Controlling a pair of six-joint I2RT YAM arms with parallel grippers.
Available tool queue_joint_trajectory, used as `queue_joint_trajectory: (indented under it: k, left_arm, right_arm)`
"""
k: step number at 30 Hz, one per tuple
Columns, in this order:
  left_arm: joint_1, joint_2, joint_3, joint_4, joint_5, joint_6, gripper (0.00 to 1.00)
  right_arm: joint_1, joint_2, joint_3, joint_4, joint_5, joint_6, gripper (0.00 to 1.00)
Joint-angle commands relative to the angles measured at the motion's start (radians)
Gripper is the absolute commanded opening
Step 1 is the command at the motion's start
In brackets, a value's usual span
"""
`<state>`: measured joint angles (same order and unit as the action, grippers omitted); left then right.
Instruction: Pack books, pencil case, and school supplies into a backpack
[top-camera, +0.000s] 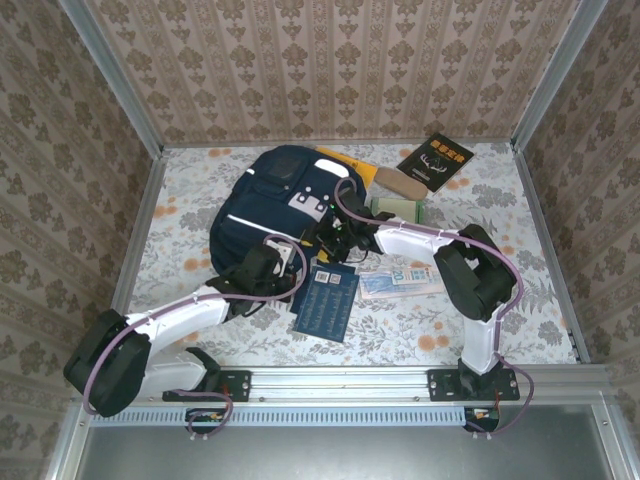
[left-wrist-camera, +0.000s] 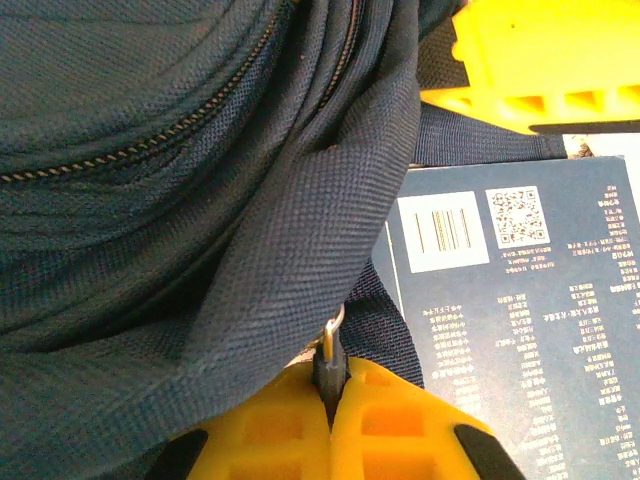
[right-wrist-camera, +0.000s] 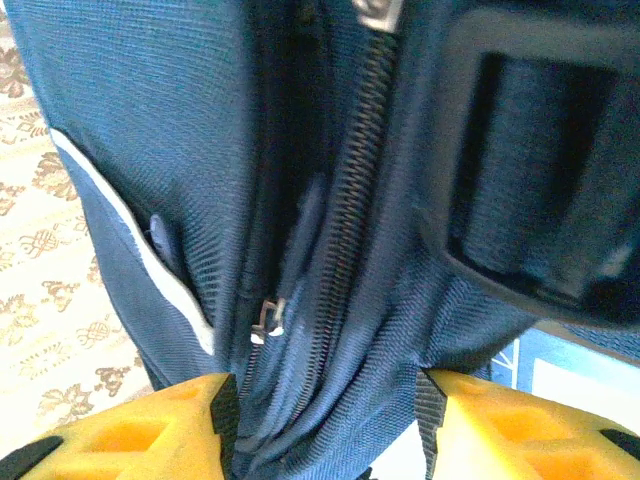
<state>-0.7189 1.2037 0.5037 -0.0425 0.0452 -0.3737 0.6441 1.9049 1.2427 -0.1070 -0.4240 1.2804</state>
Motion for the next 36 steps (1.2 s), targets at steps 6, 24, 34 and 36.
queue_joint_trajectory:
  k: [6,24,34,36]
  left_arm:
    - [-0.010,0.007,0.039,0.048,0.018,0.012,0.00]
    - [0.078,0.002,0.090,-0.238,-0.024,-0.037,0.00]
    - [0.200,0.003,0.121,-0.312,-0.053,0.001,0.00]
    - [0.222,0.013,0.129,-0.309,-0.048,0.016,0.00]
  right_arm:
    - [0.042,-0.045,-0.054,-0.005,-0.049,0.085,0.55]
    - [-0.056,-0.115,-0.034,-0.137,0.097,-0.067,0.00]
    - [-0.203,-0.159,-0.028,-0.259,0.124,-0.245,0.00]
    - [-0.235,-0.152,-0.006,-0.292,0.124,-0.286,0.00]
